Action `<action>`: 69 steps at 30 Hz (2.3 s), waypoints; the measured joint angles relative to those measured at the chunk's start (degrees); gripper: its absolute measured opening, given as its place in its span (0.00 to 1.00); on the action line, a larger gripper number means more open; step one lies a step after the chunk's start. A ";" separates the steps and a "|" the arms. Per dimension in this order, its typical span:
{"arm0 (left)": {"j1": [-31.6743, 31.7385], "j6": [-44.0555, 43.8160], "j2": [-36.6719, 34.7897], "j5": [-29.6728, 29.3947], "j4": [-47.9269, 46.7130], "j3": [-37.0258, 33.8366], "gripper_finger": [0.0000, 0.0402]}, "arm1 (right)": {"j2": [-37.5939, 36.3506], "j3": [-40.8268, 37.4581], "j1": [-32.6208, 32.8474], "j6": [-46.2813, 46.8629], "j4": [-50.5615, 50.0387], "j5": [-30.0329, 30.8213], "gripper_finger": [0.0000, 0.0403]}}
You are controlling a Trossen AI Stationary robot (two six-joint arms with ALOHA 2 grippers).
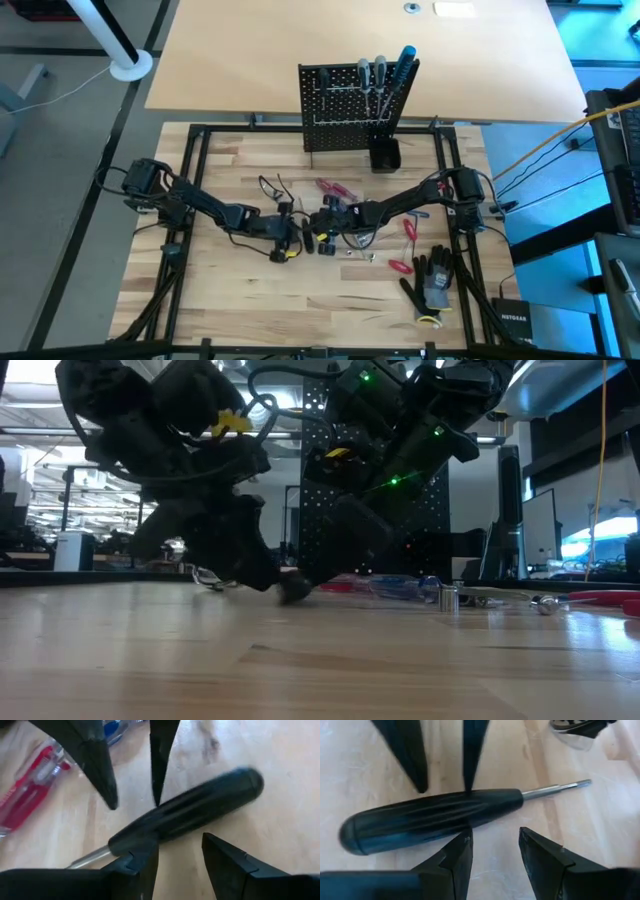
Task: Hang tools onto peg board
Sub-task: Hang the black screwdriver on the peg board
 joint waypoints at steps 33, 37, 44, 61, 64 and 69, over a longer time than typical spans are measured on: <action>7.70 18.43 3.29 4.67 -3.64 3.32 0.35 | -0.02 0.00 0.00 -0.47 0.59 -1.09 0.41; 5.85 14.27 3.30 5.08 -3.40 3.30 0.35 | -0.02 0.00 -0.02 -0.52 -1.04 3.85 0.41; 1.45 11.40 3.47 7.14 -0.77 3.15 0.35 | 0.09 0.00 -0.47 -0.46 3.20 8.03 0.41; -0.95 10.05 3.10 2.18 0.36 3.11 0.35 | -5.04 0.04 -0.31 -0.08 -3.93 8.71 0.41; -1.59 10.86 2.80 1.24 -0.09 3.21 0.35 | -6.40 0.04 -0.33 1.60 -8.83 8.58 0.41; -1.46 10.44 2.80 0.96 -0.25 3.19 0.35 | -2.33 -1.01 -0.37 2.70 -5.27 6.34 0.41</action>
